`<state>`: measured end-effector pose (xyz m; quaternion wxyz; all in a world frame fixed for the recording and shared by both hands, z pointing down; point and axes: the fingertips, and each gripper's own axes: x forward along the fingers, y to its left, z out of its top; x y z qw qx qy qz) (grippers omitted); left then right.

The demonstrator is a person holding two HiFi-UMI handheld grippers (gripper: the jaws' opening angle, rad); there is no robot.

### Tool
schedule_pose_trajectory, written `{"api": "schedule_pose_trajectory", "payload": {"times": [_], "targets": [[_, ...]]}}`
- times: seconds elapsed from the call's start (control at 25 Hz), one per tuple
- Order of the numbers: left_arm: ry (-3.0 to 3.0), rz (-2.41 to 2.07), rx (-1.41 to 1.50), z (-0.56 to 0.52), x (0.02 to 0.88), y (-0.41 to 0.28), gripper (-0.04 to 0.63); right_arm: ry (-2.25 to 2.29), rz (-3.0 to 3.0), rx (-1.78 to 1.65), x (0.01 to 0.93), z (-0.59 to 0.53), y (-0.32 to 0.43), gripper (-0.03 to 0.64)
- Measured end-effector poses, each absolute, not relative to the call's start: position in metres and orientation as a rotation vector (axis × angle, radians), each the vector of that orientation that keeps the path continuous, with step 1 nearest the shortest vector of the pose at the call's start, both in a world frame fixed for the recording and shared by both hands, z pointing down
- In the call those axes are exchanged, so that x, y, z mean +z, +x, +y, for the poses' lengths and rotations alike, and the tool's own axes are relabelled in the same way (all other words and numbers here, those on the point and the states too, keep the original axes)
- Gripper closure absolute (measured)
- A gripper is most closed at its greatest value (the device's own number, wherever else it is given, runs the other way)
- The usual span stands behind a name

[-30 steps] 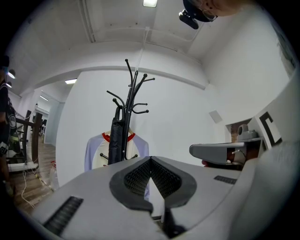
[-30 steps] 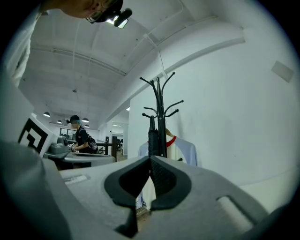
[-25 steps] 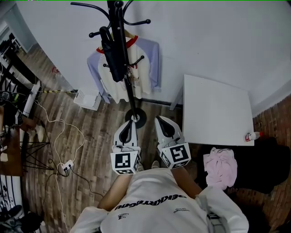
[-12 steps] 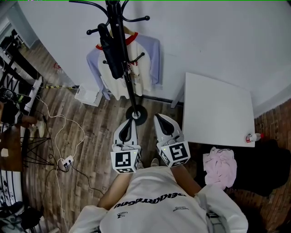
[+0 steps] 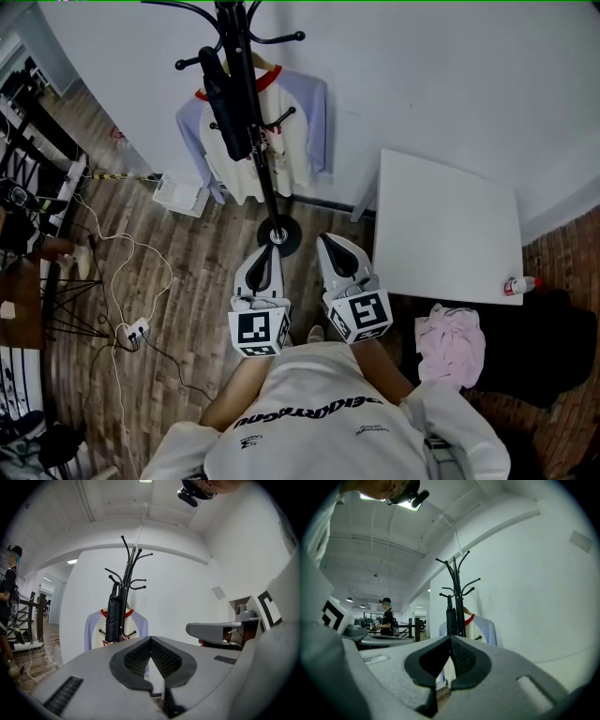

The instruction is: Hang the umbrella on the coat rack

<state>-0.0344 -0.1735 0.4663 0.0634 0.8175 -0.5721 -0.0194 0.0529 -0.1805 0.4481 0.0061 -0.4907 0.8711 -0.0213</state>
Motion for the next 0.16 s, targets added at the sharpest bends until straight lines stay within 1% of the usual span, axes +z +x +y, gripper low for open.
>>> {"api": "schedule_pose_trajectory", "payload": {"times": [0.16], "targets": [[2.469,-1.734,-0.053,-0.1732,0.4665,-0.0314,0.598,-1.531,2.726,-0.066,0.4483,-0.1804,0.0559,0.618]]}}
